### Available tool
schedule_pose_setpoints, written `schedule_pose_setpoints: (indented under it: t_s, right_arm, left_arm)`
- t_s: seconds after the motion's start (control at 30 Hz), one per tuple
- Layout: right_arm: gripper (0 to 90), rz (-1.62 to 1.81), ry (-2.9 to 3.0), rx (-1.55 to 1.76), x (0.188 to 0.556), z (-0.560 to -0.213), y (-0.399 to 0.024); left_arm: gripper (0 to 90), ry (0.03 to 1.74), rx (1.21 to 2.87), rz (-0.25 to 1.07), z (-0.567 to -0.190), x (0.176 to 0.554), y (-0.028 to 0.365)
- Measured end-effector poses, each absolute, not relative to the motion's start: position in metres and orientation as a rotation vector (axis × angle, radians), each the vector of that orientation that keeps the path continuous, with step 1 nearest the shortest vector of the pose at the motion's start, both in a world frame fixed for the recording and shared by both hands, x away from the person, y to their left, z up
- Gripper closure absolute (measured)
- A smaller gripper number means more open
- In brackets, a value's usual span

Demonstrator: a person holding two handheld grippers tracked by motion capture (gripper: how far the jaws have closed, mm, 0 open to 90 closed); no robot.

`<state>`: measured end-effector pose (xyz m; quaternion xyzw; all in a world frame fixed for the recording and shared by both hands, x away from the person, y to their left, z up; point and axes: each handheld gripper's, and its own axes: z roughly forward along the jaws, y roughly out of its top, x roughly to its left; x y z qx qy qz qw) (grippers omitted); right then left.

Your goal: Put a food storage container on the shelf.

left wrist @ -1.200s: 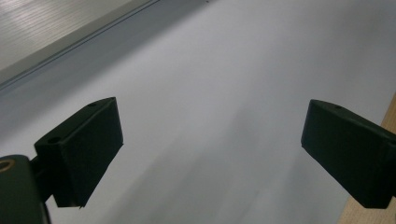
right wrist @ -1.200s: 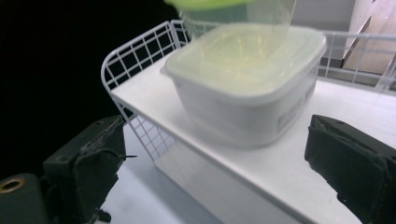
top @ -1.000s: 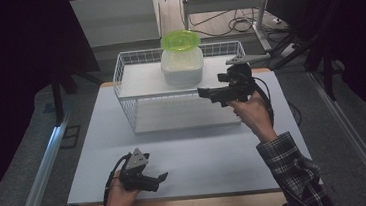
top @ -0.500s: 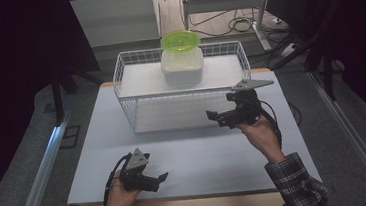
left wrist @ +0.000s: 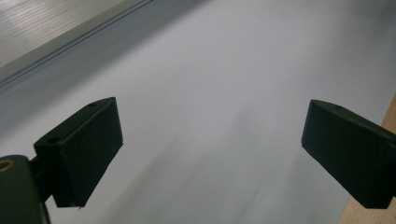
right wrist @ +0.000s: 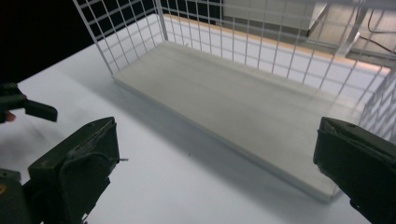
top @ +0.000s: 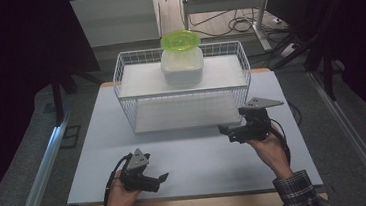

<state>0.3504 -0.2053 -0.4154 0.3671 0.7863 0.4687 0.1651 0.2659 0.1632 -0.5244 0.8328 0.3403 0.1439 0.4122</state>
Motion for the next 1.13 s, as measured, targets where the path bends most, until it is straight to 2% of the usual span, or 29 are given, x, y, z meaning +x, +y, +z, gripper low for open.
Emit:
schedule_pose_setpoints:
  t_s: [0.6, 1.13]
  right_arm:
    - [0.3, 1.218, 2.275, 1.09, 0.334, -0.477, -0.224]
    - [0.0, 1.006, 2.384, 1.07, 0.325, -0.513, -0.221]
  left_arm:
    - [4.7, 0.853, 2.094, 0.357, -0.525, 0.266, 0.163]
    - [4.2, 0.853, 2.095, 0.356, -0.526, 0.266, 0.163]
